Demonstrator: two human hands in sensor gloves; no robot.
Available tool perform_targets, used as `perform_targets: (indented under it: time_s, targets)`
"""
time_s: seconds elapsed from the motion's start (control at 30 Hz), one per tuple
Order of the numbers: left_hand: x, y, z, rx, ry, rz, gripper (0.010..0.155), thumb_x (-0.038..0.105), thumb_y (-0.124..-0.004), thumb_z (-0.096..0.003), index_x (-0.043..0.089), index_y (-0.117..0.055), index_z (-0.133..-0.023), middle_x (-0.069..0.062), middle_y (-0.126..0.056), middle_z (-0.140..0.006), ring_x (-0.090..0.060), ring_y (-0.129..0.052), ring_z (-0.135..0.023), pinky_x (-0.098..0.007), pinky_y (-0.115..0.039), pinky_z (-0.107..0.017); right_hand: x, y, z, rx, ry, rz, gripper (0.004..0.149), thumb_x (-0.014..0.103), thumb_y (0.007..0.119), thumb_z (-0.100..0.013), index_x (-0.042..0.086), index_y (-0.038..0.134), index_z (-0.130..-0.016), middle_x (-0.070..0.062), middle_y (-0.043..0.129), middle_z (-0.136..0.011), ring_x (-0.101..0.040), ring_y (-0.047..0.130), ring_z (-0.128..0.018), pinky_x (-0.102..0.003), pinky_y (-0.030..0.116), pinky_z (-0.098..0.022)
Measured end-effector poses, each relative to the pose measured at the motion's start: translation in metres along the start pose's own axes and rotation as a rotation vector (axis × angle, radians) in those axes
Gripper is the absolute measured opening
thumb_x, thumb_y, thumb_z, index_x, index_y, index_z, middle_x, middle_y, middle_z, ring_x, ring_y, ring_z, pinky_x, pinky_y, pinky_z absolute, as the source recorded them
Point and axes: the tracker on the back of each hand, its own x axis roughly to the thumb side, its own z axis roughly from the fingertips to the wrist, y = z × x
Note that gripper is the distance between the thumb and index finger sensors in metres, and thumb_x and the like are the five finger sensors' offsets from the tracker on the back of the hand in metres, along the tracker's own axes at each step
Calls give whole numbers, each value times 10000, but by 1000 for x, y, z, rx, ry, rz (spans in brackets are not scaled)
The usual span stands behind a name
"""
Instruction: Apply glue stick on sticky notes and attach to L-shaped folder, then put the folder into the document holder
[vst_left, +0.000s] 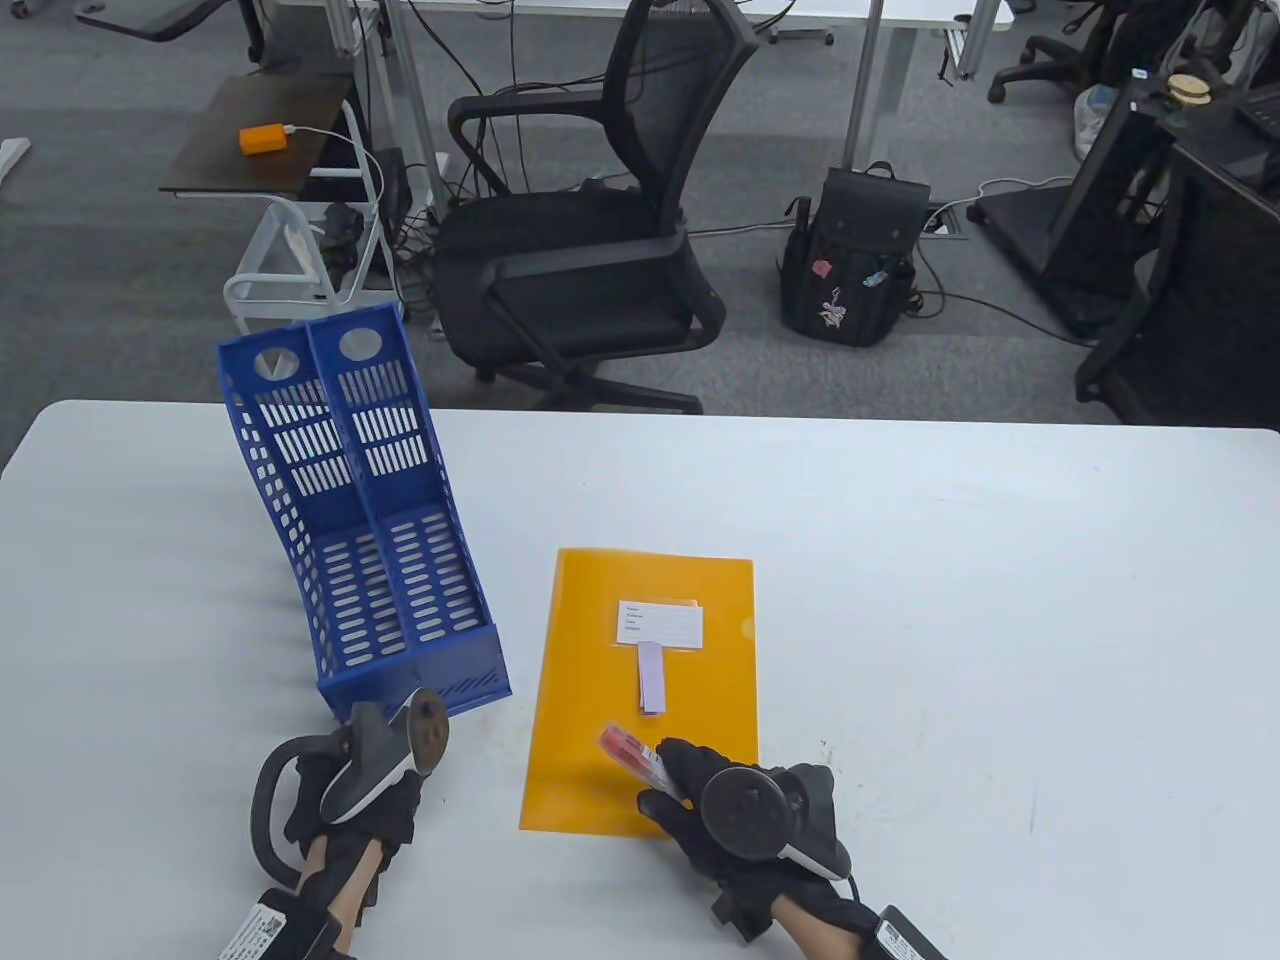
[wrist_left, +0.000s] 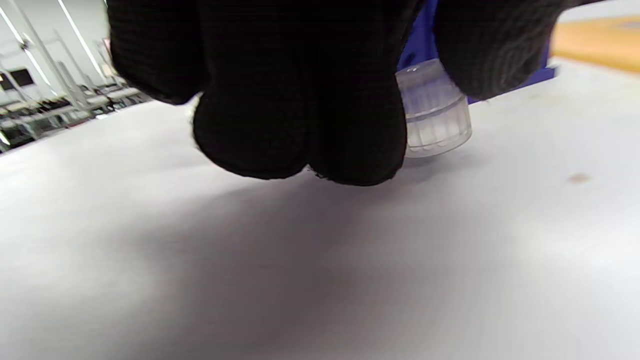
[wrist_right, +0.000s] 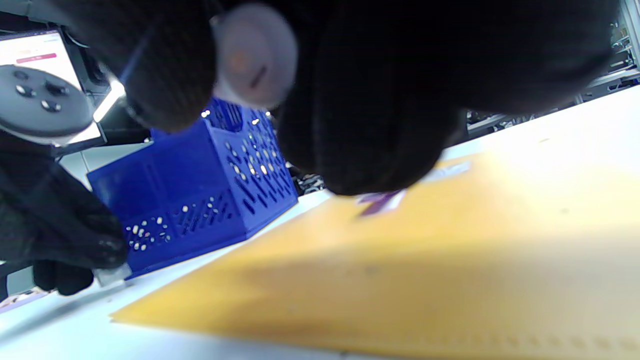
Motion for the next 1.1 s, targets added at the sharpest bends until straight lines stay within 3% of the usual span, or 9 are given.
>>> perform_targets:
  time_s: [0.17,0.27,0.43,0.73,0.93,1.1]
  targets:
    - [23,21,8,36,-131,141,583,497,-770,-459,55,-861,-829,-43,-1075,-583,-213,-1055,-503,-489,-817,-516,-2,0,-1,3,12,-2,630,443,836,-423,-27,816,-843,-196,980,-639,-271,1029,-306,-406,877,-194]
    - [38,41,18,221,-214,249,593,480,-768,-457,54,-833,-864,-47,-1059,-616,-217,-1045,-539,-499,-805,-537,-5,-1,-1,-2,26,-15,631,437,830,-426,-24,804,-856,-200,973,-653,-270,1027,-312,-405,877,-197]
    - [54,59,26,287,-338,509,590,447,-757,-467,59,-787,-911,-59,-1028,-677,-229,-1019,-602,-519,-780,-569,-10,-2,-3,-8,58,-90,631,413,797,-442,-14,746,-904,-217,925,-722,-279,1018,-354,-415,872,-222]
    - [80,52,24,129,-502,927,571,422,-737,-488,81,-756,-945,-73,-1007,-725,-252,-995,-650,-546,-750,-590,-13,-4,-3,-7,72,-195,636,410,764,-451,-13,707,-922,-209,901,-761,-285,1014,-384,-420,871,-244]
    - [75,46,21,96,-543,1017,563,414,-744,-488,103,-746,-958,-77,-994,-751,-262,-979,-681,-557,-736,-601,-11,-10,-3,-7,67,-221,626,389,814,-435,-1,750,-921,-227,935,-704,-256,1008,-325,-407,873,-221]
    - [68,34,18,34,-572,1050,559,411,-785,-481,128,-754,-963,-88,-985,-766,-275,-967,-698,-566,-723,-612,-6,-14,-2,-5,15,-98,619,400,852,-419,34,790,-914,-221,957,-672,-240,1009,-306,-398,877,-209]
